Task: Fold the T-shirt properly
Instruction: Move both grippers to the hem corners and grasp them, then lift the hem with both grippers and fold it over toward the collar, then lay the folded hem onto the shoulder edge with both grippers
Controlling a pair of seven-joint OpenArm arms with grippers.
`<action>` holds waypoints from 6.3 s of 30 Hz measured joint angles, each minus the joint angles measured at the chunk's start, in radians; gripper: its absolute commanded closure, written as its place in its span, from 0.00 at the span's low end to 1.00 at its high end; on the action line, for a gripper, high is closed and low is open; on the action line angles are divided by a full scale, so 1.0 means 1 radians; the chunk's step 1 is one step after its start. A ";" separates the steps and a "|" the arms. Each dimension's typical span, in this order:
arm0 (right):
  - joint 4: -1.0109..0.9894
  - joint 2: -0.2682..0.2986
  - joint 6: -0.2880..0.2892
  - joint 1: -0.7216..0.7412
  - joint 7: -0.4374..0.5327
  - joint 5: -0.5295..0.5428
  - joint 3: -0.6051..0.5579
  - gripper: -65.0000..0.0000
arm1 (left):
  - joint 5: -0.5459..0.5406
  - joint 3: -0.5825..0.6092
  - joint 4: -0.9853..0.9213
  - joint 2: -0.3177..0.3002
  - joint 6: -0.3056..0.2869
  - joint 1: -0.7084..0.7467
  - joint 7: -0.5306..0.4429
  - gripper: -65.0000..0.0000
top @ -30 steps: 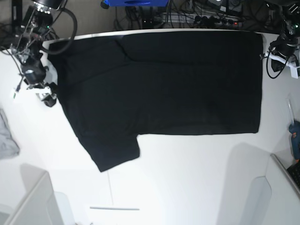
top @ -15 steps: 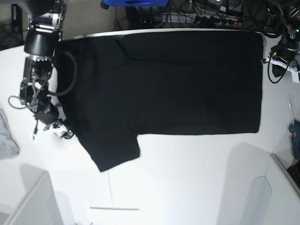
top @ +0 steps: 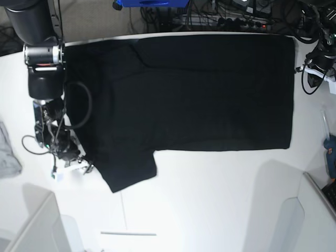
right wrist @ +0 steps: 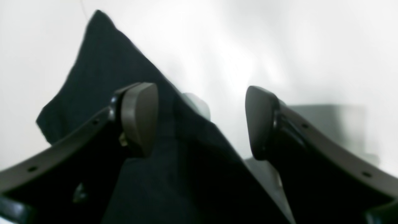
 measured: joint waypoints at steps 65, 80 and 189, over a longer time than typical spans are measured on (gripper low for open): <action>-0.236 -0.031 0.136 0.115 0.119 0.008 -0.257 1.00 | 0.419 0.370 -0.921 -0.103 0.001 -0.808 -0.214 0.22; -0.236 -0.027 0.140 0.115 0.118 0.011 -0.257 1.00 | 0.409 0.393 -1.062 -0.087 0.004 -0.867 -0.345 0.56; 1.203 -0.008 -0.026 -0.924 -0.276 0.008 0.347 1.00 | 0.052 0.138 0.081 -0.080 -0.262 -0.012 0.108 1.00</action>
